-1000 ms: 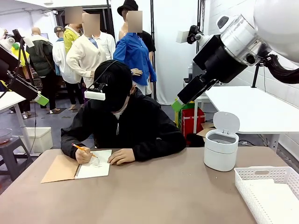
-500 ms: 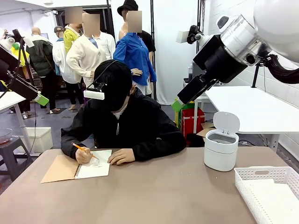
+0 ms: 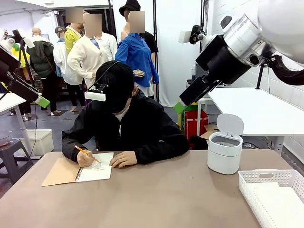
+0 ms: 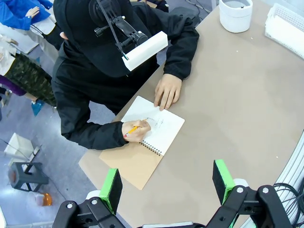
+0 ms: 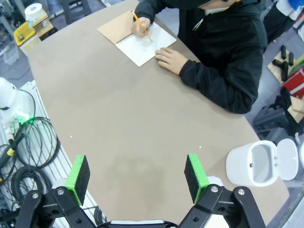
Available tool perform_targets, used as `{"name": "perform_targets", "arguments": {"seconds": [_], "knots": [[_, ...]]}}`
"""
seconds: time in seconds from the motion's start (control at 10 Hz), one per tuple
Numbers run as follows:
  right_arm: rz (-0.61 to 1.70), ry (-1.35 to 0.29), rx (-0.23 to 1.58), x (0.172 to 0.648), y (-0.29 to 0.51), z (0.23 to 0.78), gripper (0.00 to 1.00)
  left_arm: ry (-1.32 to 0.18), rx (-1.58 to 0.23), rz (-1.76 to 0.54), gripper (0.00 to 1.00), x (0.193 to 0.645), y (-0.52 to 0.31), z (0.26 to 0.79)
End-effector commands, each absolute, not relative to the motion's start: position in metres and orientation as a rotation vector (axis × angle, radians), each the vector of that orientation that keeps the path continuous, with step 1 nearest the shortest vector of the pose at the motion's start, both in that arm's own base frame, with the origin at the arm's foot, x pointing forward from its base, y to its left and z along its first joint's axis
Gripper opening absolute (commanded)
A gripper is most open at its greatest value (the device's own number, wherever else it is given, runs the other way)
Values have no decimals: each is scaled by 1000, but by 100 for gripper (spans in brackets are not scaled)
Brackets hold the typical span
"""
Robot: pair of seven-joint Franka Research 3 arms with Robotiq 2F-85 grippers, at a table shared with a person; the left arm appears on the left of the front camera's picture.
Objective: Sort the paper based on its condition.
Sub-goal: If a person hands you a paper, place it in the Organizing basket , and if it's crumpled, put it in the Trash can.
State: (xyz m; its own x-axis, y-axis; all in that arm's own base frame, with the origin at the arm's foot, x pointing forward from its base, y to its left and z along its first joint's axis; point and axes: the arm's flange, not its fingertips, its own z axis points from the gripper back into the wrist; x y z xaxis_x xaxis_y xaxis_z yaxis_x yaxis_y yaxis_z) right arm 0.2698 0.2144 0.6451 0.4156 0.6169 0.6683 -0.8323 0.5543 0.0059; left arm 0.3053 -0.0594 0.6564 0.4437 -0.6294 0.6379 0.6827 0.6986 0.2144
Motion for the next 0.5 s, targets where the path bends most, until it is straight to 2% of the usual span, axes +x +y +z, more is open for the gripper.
{"name": "perform_targets", "arguments": {"seconds": [0.0,0.4], "knots": [[871,-709,376,265,223,645,100,-757,-80,-815,100,305,-59,657],[817,-731,332,279,237,652,100,-757,-80,-815,100,305,-59,657]]}}
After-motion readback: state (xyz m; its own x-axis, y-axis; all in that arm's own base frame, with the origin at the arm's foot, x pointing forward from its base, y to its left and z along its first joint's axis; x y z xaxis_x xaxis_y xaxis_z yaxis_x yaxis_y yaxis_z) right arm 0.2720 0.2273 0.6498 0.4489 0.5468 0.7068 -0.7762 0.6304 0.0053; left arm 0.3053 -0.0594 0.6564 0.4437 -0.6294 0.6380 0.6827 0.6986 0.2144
